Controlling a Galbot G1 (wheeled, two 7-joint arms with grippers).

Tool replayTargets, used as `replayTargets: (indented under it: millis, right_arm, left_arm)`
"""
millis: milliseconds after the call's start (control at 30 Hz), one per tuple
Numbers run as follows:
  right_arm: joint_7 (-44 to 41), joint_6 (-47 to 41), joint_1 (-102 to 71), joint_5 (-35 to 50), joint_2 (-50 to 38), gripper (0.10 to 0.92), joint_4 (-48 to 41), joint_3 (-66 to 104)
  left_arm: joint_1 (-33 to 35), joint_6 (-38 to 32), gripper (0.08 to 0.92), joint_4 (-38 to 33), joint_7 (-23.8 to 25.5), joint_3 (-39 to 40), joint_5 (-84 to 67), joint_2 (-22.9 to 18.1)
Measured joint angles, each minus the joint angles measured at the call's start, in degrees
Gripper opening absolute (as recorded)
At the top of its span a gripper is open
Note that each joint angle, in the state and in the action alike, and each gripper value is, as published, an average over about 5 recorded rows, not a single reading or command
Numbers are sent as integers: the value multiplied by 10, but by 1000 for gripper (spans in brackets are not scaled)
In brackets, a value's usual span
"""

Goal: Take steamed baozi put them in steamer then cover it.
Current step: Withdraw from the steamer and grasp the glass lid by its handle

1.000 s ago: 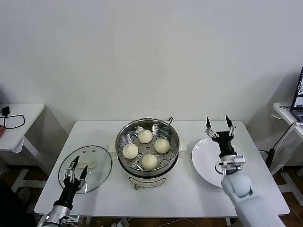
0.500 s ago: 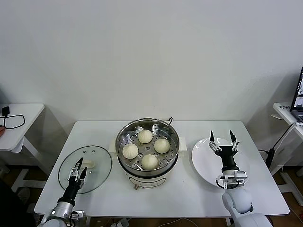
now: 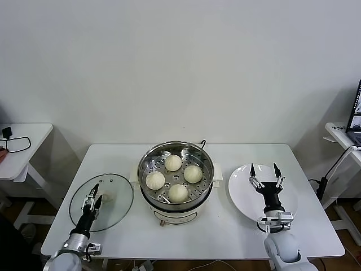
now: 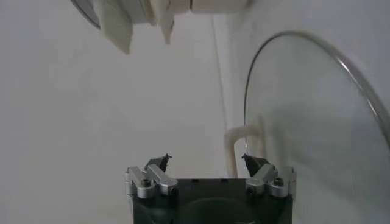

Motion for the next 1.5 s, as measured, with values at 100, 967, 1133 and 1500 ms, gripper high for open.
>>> replayTargets:
  millis: [100, 967, 1133, 1500]
  right_arm:
    - [-1, 1, -3, -3, 1, 823, 0, 4]
    - [0, 5, -16, -19, 8, 823, 10, 17]
    - [0, 5, -16, -21, 9, 823, 12, 18]
    - [1, 5, -19, -21, 11, 823, 22, 16]
  left_arm:
    - [-10, 3, 823, 7, 0, 3, 2, -2]
    - [-62, 5, 506, 58, 18, 12, 2, -11]
    - [-60, 2, 359, 55, 20, 9, -5, -12]
    - [-40, 9, 191, -3, 32, -12, -40, 6]
